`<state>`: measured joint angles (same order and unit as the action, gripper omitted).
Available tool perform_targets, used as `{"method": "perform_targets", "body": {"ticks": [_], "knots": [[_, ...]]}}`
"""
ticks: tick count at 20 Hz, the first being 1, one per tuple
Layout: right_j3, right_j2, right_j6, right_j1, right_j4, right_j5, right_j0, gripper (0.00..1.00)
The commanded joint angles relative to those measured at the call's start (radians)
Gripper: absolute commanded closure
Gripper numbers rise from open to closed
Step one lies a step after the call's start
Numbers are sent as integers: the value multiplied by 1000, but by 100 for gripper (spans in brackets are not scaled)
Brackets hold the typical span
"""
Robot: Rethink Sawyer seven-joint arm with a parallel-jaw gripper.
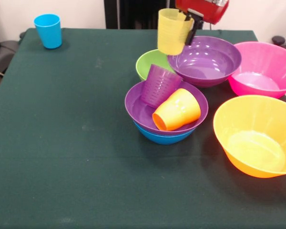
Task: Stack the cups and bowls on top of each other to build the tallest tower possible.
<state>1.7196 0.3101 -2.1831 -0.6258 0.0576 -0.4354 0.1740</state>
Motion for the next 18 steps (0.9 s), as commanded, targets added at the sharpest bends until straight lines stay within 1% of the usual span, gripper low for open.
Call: {"method": "perform_targets", "body": {"ticks": [1, 6, 10, 14, 18], "knots": [[-126, -67, -167, 65, 54, -89, 35, 100], [-140, -68, -167, 64, 82, -113, 44, 100], [-139, -70, -165, 62, 100, -114, 50, 100], [-140, -69, -161, 69, 107, -99, 52, 100], [-118, -73, -145, 64, 109, -72, 47, 100]]}}
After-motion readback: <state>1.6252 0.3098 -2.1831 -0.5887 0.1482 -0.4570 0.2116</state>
